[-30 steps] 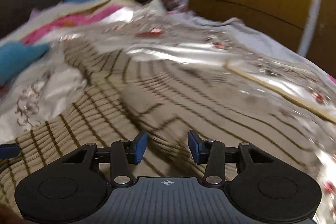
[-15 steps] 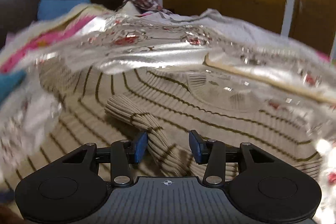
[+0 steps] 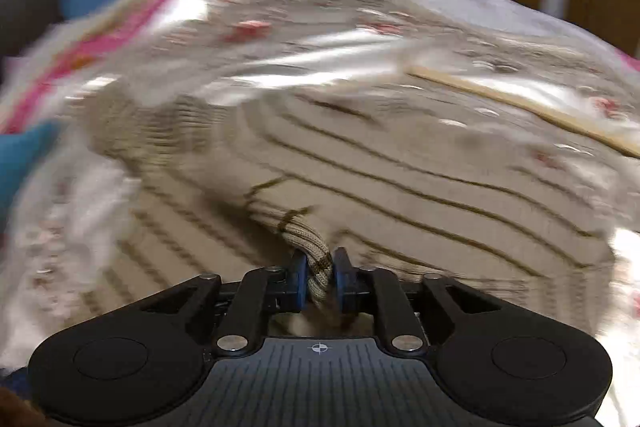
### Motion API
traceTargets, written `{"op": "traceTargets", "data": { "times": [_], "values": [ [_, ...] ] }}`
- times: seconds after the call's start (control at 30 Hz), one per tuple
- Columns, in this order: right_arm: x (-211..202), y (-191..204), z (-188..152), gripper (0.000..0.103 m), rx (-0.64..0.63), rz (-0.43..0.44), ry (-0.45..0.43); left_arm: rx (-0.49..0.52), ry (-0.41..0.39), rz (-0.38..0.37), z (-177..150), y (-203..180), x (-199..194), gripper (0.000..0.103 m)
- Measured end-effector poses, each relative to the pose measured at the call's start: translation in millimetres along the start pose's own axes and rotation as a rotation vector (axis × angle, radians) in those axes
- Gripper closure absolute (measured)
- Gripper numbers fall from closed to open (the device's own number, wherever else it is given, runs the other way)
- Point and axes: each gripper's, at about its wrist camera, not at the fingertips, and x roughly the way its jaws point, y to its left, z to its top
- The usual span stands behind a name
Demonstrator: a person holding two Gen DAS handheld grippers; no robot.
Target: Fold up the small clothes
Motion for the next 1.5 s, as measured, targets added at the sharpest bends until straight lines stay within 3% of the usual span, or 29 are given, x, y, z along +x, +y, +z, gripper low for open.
{"op": "traceTargets", "data": {
  "times": [0.13, 0.3, 0.5, 0.67, 0.73, 0.9, 1.0, 1.13, 1.2, 1.27, 1.37, 1.5],
  "values": [
    [-61, 15, -15, 0.084, -0.011, -0.061, -0.041, 0.013, -0.013, 0.023, 6, 1, -17, 0.003],
    [-124, 36, -48, 0.084, -0.051, -0.159, -0.068, 0.04, -0.047, 0.037, 12, 14, -74, 0.003],
    [-202, 51, -106, 0.084, -0.095, -0.112, -0.145, 0.114, -0.093, 0.06, 16, -1, -129, 0.003],
    [-232, 37, -138, 0.084, -0.154, -0.11, -0.165, 0.221, -0.071, 0.078, 23, -34, -130, 0.003],
    [-237, 22, -137, 0.084, -0.102, -0.107, -0.191, 0.264, -0.065, 0.098, 27, -38, -126, 0.003],
    [-220, -12, -130, 0.084, 0.005, -0.081, -0.194, 0.267, -0.021, 0.106, 43, -29, -90, 0.004],
    [-191, -23, -125, 0.081, -0.001, -0.087, -0.168, 0.238, 0.036, 0.086, 54, -20, -49, 0.013],
    [-148, -37, -112, 0.079, -0.022, -0.085, -0.148, 0.185, 0.122, 0.04, 69, -8, 12, 0.034],
    [-123, -41, -101, 0.079, -0.045, -0.093, -0.143, 0.192, 0.14, 0.046, 77, -6, 39, 0.044],
    [-103, -43, -91, 0.079, -0.079, -0.084, -0.147, 0.218, 0.14, 0.044, 85, -7, 63, 0.046],
    [-71, -36, -75, 0.07, -0.208, -0.088, -0.141, 0.261, 0.16, 0.031, 97, -5, 98, 0.046],
    [-35, -29, -61, 0.068, -0.302, -0.045, -0.112, 0.244, 0.217, -0.001, 105, 1, 130, 0.05]
  ]
}}
